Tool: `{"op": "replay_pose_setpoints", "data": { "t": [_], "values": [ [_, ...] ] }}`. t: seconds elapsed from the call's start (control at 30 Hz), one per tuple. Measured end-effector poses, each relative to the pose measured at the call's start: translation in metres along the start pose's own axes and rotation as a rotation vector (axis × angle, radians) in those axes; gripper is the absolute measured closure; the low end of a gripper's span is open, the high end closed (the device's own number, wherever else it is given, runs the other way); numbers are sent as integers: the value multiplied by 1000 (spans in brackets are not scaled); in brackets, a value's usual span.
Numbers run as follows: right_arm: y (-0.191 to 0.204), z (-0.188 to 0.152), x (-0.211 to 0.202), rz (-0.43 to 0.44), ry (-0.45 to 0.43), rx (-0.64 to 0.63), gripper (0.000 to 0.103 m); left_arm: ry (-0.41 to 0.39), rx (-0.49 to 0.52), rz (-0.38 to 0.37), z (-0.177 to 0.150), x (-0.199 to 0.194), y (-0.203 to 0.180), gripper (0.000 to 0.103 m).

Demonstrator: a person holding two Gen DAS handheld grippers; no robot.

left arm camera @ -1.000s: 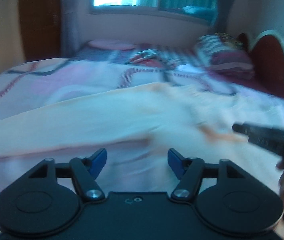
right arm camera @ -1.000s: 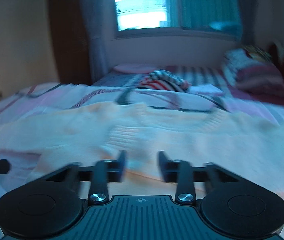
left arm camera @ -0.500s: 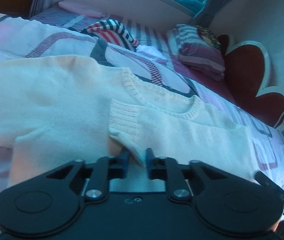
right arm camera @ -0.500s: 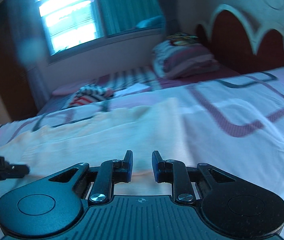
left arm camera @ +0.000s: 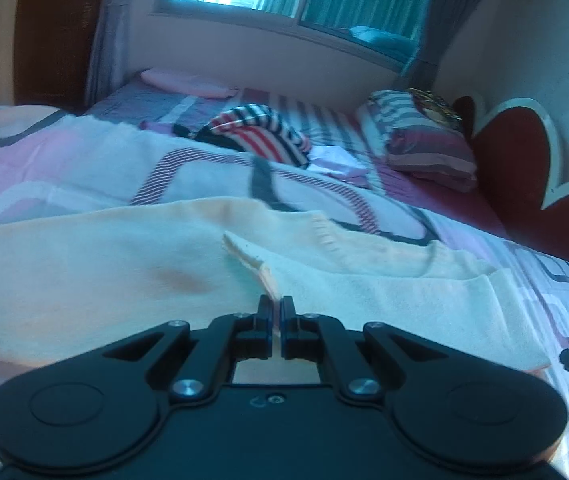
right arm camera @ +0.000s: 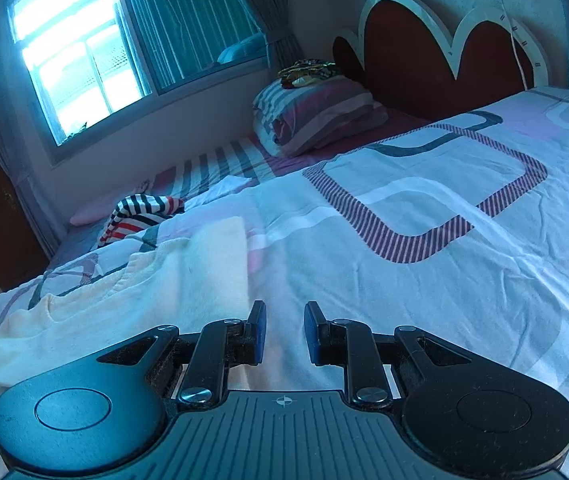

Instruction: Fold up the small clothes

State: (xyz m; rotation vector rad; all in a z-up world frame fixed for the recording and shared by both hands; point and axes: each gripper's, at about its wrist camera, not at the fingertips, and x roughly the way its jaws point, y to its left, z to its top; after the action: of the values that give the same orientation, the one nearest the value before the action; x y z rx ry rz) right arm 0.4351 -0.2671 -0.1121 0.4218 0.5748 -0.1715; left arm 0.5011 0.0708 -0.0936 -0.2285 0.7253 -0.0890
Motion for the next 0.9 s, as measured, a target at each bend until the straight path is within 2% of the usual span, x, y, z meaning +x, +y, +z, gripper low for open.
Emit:
{"op": "replay_pose_setpoints", "data": {
  "t": [0.13,0.23,0.37,0.43,0.47,0.5,0.57,0.63,0.67,0.7,0.77,0.9],
  "values": [
    [8,3,1,28,3,-26,82,7,-2,8,-4,2,7,101],
    [19,4,3,65,6,-67,97,20,19,20,-6,9,5,101],
    [37,1,12,104,19,-150,98,42,18,27,-12,17,7,100],
    [44,-3,20,115,49,-200,98,57,25,35,-15,20,9,94],
    [46,-7,27,82,68,-231,99,58,27,46,-16,20,11,85],
    [45,-10,33,23,85,-256,99,47,24,58,-16,19,14,83],
    [35,-10,39,-19,99,-228,99,32,11,87,-16,13,24,83],
    [28,-2,37,-4,87,-199,99,-2,5,134,-12,6,30,80],
    [28,1,33,9,60,-203,99,-26,9,138,-9,2,30,75],
    [30,5,31,26,37,-208,99,-43,20,134,-5,1,26,69],
    [39,10,35,67,23,-220,99,-69,56,110,1,4,11,64],
    [79,11,63,176,61,-299,99,-26,152,50,2,32,-28,64]
  ]
}}
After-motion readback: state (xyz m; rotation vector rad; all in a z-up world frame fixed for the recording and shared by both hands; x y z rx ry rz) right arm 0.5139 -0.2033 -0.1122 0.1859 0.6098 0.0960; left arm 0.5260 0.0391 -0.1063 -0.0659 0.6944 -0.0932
